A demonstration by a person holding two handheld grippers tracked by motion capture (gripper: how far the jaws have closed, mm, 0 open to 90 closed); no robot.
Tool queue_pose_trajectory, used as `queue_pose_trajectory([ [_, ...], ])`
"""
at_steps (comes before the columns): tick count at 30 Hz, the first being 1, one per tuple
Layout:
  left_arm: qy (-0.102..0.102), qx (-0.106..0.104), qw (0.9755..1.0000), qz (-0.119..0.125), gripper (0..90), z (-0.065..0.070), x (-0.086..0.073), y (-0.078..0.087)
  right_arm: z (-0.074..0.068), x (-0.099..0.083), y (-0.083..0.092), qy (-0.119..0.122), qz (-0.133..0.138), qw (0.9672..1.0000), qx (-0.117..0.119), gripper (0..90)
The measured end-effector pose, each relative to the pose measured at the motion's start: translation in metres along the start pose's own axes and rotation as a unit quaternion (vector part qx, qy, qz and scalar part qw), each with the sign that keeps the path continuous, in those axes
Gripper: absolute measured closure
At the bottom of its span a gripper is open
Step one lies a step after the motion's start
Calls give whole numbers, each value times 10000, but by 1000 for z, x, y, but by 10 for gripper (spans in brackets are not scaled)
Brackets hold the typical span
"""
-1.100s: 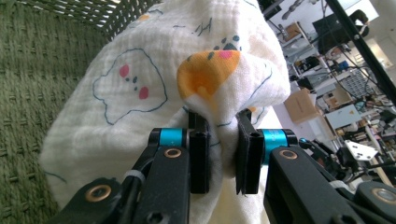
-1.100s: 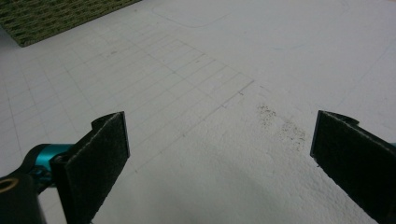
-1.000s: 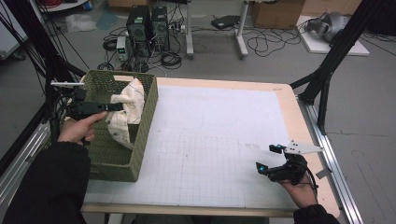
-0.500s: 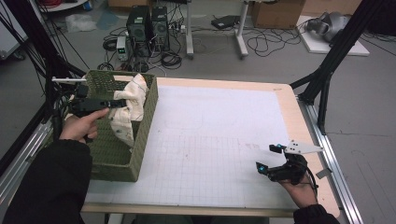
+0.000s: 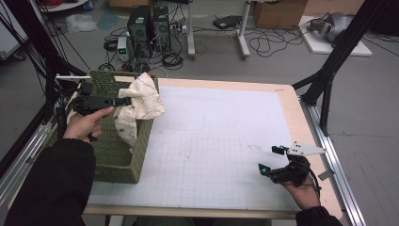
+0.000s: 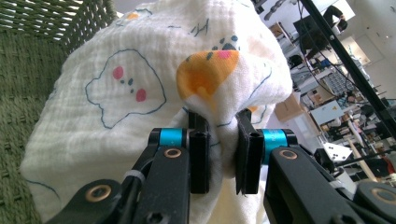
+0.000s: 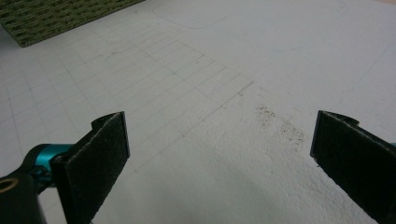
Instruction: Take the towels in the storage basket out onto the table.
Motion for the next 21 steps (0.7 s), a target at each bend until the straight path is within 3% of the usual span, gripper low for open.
queue_pose_trajectory([
  [8, -50, -56, 9999, -71, 784, 7, -1, -6, 0, -1, 0, -9, -21, 10000, -8, 36],
  [21, -189, -296, 9992, -208, 784, 31, -4, -24, 1, 0, 0, 0, -5, 10000, -17, 36],
])
Point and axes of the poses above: each handheld gripper's, and its own axes: y roughly backward along the jaws, x roughly out of its top, z roughly to its right, the point moved 10 cm from there along -y, roughly forward along the jaws, and after that the axes turned 10 degrees about y, right-handed, at the moved point
